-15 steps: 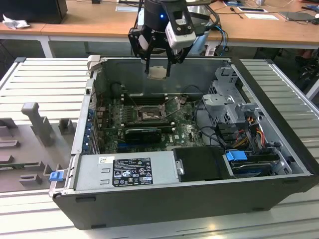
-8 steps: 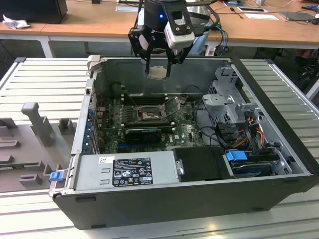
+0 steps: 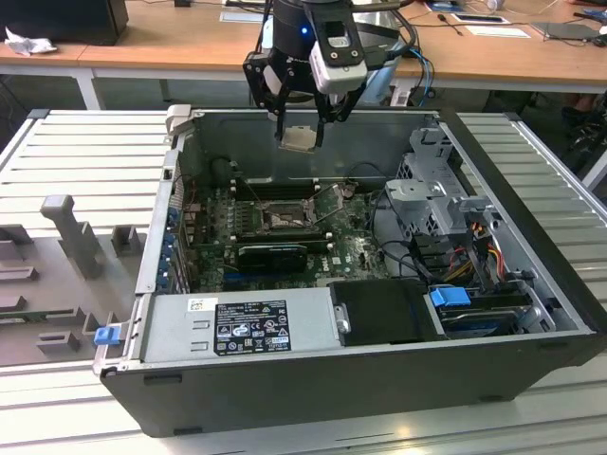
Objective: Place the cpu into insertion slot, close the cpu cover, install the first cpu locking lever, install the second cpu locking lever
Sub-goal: 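Place the cpu into insertion slot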
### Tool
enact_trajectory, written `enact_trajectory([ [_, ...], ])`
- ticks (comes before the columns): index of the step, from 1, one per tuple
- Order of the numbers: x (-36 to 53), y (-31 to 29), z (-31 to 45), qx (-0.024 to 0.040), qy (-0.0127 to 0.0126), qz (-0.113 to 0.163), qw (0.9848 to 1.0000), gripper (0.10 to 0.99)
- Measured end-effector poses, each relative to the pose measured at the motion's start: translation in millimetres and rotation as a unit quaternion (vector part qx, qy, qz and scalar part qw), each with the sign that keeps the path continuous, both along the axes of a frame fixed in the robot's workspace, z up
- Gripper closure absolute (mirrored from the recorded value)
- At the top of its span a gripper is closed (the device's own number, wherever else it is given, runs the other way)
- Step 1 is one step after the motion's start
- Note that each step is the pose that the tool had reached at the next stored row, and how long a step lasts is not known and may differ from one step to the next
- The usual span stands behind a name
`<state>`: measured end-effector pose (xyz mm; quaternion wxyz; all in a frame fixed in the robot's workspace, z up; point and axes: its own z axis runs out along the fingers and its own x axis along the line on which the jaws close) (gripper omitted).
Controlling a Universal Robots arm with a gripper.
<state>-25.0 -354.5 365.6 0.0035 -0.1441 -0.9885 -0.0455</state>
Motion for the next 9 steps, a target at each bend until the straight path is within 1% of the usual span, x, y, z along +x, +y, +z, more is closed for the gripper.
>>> enact_trajectory([
  [9,0.0,0.0,-0.1,0.0000,0.0000,-0.011,0.9999,0.557],
])
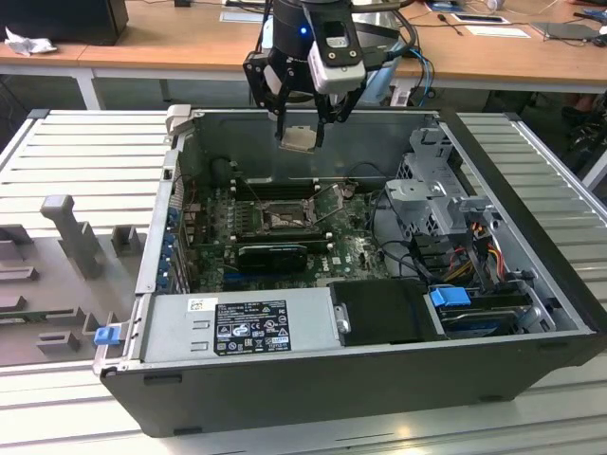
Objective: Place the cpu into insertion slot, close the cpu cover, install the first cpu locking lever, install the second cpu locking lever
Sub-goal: 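Place the cpu into insertion slot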
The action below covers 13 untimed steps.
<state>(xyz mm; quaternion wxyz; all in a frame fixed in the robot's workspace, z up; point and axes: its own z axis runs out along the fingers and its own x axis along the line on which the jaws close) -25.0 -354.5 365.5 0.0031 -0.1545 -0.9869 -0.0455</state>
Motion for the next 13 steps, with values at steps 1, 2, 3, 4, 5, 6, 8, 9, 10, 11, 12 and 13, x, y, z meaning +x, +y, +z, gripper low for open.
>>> enact_trajectory([
  [1,0.0,0.0,0.0,0.0000,0.0000,-0.001,1.0000,0.557],
  [2,0.0,0.0,0.0,0.0000,0.0000,-0.002,1.0000,0.557],
  [3,0.0,0.0,0.0,0.0000,0.0000,-0.003,1.0000,0.557],
  [4,0.0,0.0,0.0,0.0000,0.0000,-0.004,1.0000,0.557],
  [5,0.0,0.0,0.0,0.0000,0.0000,-0.006,1.0000,0.557],
  [6,0.0,0.0,0.0,0.0000,0.0000,-0.007,1.0000,0.557],
  [8,0.0,0.0,0.0,0.0000,0.0000,-0.010,1.0000,0.557],
  [9,0.0,0.0,0.0,0.0000,0.0000,-0.012,0.9999,0.557],
  [10,0.0,0.0,0.0,0.0000,0.0000,-0.019,0.9998,0.557],
  [11,0.0,0.0,-0.1,0.0000,0.0000,-0.027,0.9996,0.557],
  [12,0.0,0.0,-0.1,0.0000,0.0000,-0.032,0.9995,0.557],
  [13,0.0,0.0,-0.1,-0.0001,0.0000,-0.039,0.9993,0.557],
])
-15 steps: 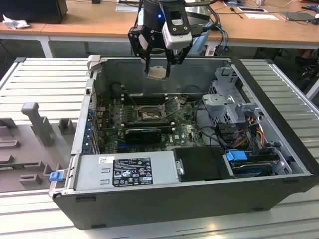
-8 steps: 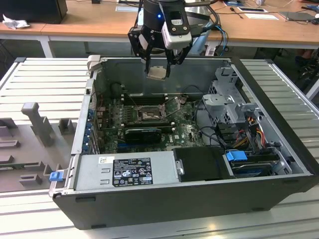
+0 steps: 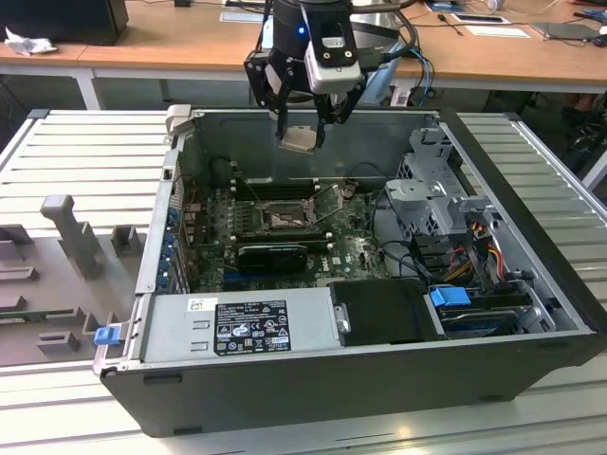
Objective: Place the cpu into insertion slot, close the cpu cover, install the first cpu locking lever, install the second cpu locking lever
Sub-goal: 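Place the cpu into insertion slot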
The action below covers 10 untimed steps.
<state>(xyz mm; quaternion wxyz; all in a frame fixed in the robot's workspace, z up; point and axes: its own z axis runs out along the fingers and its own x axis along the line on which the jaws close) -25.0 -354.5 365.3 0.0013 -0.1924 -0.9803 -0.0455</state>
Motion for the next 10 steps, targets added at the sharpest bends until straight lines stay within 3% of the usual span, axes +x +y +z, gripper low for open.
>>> enact_trajectory([
  [4,0.0,0.0,-0.2,0.0000,0.0000,-0.026,0.9997,0.557],
  [10,0.0,0.0,-0.3,0.0000,0.0000,-0.071,0.9975,0.557],
])
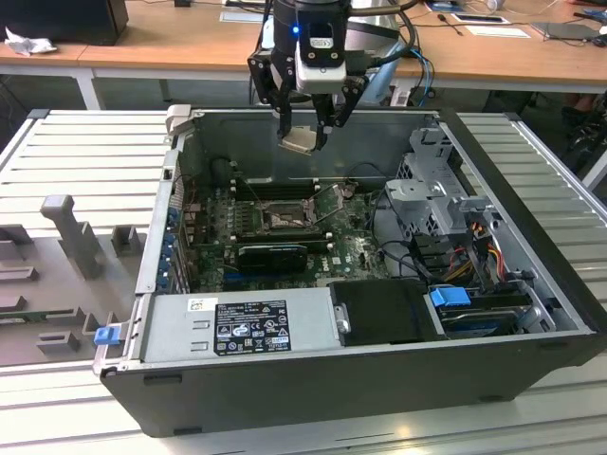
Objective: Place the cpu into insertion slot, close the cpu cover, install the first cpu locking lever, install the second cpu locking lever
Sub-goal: 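Place the cpu into insertion slot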
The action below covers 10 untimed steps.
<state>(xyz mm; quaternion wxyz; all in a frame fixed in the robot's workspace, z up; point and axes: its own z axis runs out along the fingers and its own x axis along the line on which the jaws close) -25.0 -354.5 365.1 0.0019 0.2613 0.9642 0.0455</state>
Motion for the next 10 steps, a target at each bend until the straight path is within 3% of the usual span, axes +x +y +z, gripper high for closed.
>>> enact_trajectory([
  [10,0.0,0.0,0.0,0.0000,0.0000,-0.029,0.9996,0.557],
])
